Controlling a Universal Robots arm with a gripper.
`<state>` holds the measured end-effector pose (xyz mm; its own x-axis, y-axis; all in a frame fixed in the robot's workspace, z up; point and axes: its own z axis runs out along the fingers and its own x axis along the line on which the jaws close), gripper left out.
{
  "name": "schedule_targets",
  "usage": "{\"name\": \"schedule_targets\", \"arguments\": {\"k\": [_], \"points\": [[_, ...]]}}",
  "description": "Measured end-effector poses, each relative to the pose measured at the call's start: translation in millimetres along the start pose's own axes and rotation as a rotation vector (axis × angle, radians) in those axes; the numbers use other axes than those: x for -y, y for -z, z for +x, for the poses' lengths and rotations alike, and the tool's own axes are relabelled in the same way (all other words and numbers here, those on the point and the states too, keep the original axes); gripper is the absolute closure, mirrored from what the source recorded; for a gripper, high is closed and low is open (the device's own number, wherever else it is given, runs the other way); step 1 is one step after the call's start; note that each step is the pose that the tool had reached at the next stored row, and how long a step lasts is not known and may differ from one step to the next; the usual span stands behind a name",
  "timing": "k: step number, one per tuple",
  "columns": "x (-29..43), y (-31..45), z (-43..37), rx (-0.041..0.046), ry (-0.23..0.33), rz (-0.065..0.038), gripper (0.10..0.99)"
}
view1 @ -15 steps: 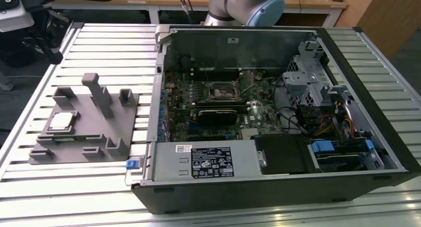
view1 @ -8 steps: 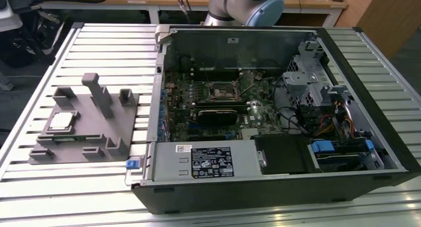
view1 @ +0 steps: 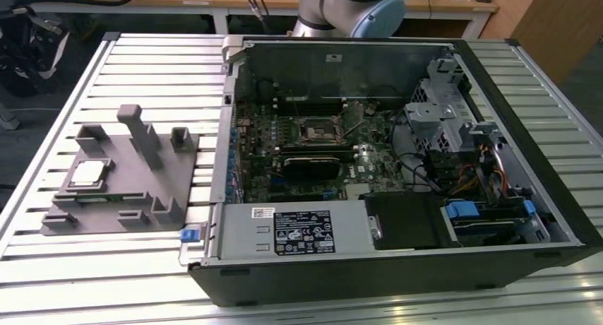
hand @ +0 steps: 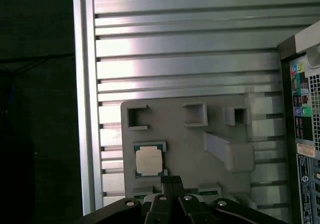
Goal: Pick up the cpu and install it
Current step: 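Pick up the cpu and move it towards the insertion slot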
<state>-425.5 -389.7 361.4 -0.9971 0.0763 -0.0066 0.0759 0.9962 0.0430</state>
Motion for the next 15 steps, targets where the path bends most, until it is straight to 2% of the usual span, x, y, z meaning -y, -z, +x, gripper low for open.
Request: {"name": "schedule_targets", "arguments": {"k": [2,6,15], "points": [[0.4,-0.2,5.5,0.0001,0.000,0.000,0.980],[0.8,-1.1,9.5,-0.0001,0.000,0.000,0.980],[1.4,-6.7,11.9,-0.0001,0.000,0.001,0.980]]}}
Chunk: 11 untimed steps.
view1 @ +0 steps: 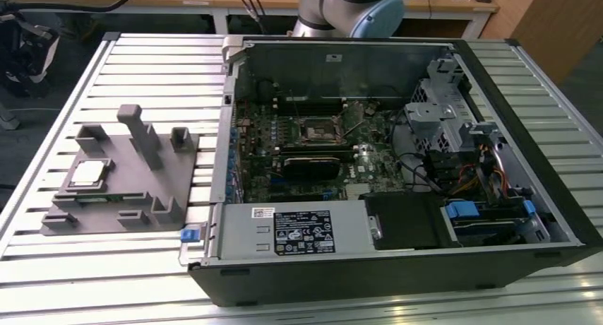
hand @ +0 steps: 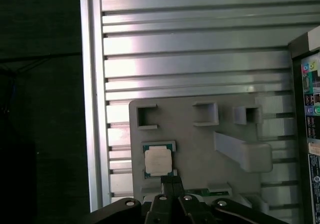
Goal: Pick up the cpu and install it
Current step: 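Pick up the cpu and move it towards the insertion slot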
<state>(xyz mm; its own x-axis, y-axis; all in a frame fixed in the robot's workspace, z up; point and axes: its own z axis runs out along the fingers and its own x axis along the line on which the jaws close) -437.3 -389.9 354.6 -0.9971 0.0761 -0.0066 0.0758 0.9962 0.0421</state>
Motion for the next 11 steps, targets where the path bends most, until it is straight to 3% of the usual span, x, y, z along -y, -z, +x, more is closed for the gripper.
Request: {"name": "schedule_targets", "arguments": {"k": [11], "points": [[1.7,-9.4,3.1,0.0001,0.000,0.000,0.980]]}}
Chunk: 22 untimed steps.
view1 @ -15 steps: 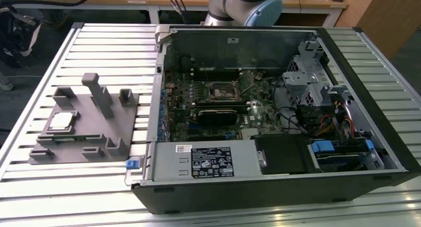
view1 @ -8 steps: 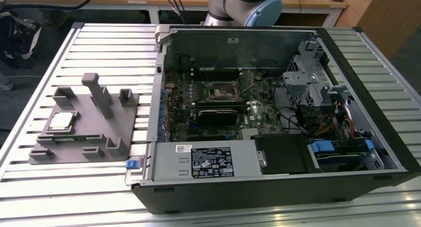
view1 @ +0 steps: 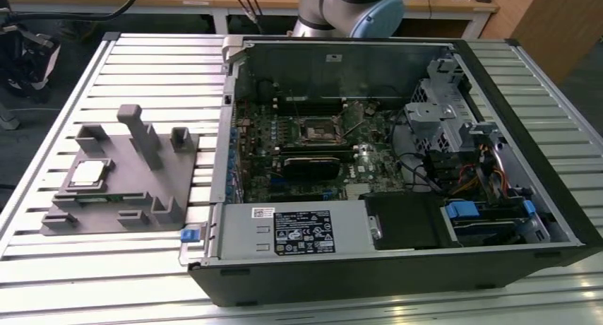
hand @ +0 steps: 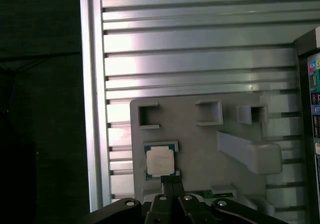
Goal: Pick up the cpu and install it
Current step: 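Pick up the cpu and move it towards the insertion slot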
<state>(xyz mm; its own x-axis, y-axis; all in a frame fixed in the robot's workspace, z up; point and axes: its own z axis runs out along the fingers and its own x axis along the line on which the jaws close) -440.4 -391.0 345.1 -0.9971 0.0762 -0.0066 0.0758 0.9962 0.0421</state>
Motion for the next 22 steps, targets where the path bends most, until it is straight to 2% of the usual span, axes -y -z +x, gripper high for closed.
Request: {"name": "schedule_targets", "arguments": {"k": [6,7,12,14,15,17,18,20,21,22], "points": [[0.9,-8.8,0.7,0.0000,0.000,0.000,0.980],[3.0,-26.3,1.3,-0.0002,0.003,0.000,0.980],[9.2,-34.8,2.4,-0.0003,0.003,-0.002,0.973],[11.3,-38.4,2.4,-0.0001,0.003,-0.004,0.855],[12.1,-40.1,2.3,-0.0003,0.003,-0.004,0.855],[13.6,-43.7,2.3,-0.0005,0.004,-0.004,0.737],[14.0,-45.4,2.3,-0.0005,0.003,-0.004,0.737],[14.7,-49.0,2.4,-0.0004,0.003,-0.004,0.620],[14.9,-50.8,2.3,-0.0004,0.003,-0.004,0.620],[15.1,-52.6,2.3,-0.0005,0.003,-0.004,0.561]]}}
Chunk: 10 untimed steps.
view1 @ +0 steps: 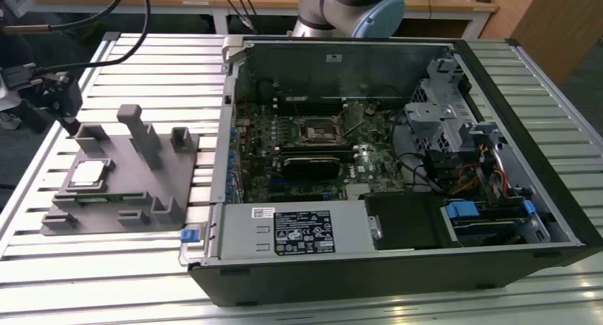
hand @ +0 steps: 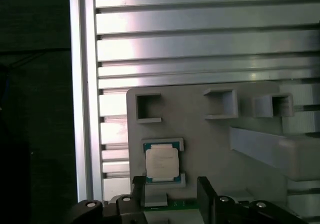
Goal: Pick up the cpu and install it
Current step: 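Pick up the cpu and move it towards the insertion slot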
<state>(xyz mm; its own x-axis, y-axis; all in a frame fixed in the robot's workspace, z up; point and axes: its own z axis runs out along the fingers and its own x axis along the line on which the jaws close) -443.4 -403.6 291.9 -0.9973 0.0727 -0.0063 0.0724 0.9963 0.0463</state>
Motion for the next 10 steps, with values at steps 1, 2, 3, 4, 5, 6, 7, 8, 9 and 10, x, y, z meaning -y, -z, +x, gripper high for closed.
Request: {"name": "schedule_targets", "arguments": {"k": [1,2,3,4,5,6,7,8,9,10], "points": [[0.1,-1.9,0.0,0.0000,0.000,0.000,0.561],[0.2,-3.7,0.0,-0.0001,0.000,0.000,0.502],[0.3,-5.4,0.0,0.0000,0.000,0.000,0.443],[0.4,-7.1,0.0,0.0001,0.000,0.000,0.443],[0.4,-8.7,0.0,0.0000,0.000,0.000,0.388],[0.5,-10.6,0.0,0.0001,0.000,0.000,0.388],[0.6,-12.4,0.0,0.0001,0.000,0.000,0.322],[0.7,-14.2,0.0,0.0001,0.000,0.000,0.322],[0.8,-16.1,0.1,0.0000,0.000,0.000,0.322],[0.9,-17.8,0.1,0.0001,0.000,0.000,0.322]]}}
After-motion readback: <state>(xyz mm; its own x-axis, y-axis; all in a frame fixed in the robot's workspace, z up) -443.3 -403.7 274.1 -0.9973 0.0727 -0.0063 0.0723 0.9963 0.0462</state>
